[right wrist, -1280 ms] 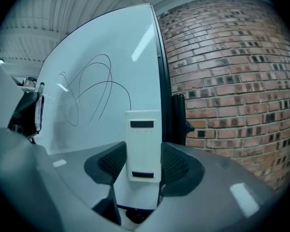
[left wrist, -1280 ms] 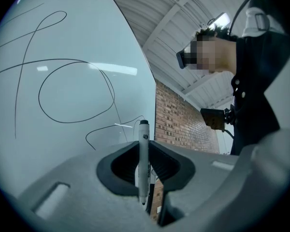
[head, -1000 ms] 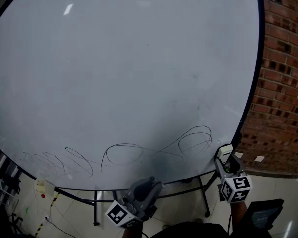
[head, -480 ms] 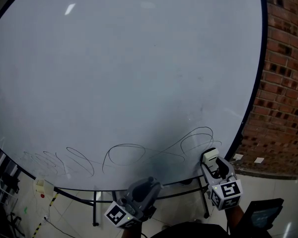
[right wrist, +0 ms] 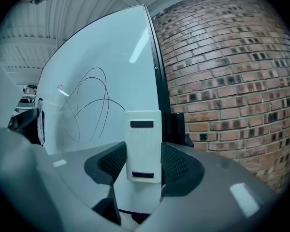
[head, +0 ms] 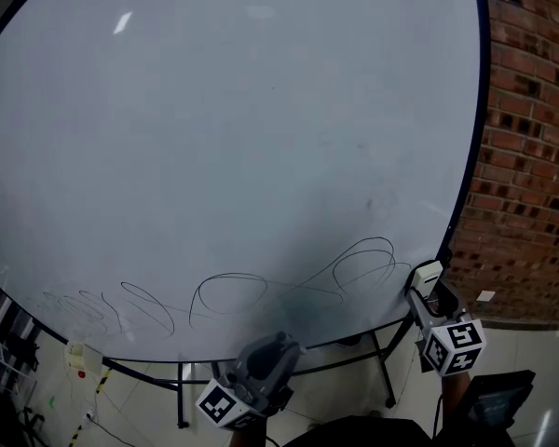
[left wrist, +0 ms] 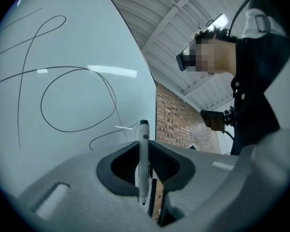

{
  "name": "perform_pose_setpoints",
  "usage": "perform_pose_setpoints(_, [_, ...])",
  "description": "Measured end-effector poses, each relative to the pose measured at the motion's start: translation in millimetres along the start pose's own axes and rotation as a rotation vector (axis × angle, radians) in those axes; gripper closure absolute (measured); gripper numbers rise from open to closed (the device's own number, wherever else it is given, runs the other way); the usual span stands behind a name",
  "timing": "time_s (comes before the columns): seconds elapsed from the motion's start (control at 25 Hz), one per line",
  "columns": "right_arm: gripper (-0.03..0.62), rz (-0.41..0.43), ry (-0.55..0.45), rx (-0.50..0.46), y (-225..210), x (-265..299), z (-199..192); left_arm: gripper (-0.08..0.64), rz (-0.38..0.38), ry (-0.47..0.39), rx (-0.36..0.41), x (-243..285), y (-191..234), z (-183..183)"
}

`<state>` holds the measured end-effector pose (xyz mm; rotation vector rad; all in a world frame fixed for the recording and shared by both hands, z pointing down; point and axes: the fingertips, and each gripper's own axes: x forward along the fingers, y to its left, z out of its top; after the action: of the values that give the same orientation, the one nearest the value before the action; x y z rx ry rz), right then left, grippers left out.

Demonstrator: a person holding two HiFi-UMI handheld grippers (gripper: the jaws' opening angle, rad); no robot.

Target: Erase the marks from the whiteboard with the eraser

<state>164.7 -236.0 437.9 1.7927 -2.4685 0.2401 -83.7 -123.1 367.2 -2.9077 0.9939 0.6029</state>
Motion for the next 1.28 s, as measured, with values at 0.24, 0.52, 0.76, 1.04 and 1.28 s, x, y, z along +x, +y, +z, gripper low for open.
perform_pose_setpoints(0.24, [0.367, -0.011, 0.006, 0.062, 3.4, -0.4, 1.3, 0.499, 0.013, -0.012, -0.003, -5.1, 3.6, 3.4])
perform_pose_setpoints(0.52, [0.367, -0.011, -0.005, 0.077, 15.2, 0.3, 11.6, 0.499, 0.019, -0.014, -0.007, -12.8, 7.6, 4.0])
perform_pose_setpoints(0.76, [0.367, 0.028, -0.021, -0.003, 45.0, 2.2, 22.0, 0.499, 0.019, -0.019, -0.011, -14.2, 8.9, 5.7])
perform_pose_setpoints(1.04, [0.365, 0.069, -0.008, -0.041, 43.7, 0.0, 26.7, 0.499, -0.003, -0.024, -0.015, -6.7, 4.2, 4.9])
perform_pose_setpoints(1.28, [0.366, -0.012, -0.048, 0.000, -9.2, -8.3, 44.9, 0.499, -0.006, -0.026, -0.012, -4.7, 3.3, 5.5])
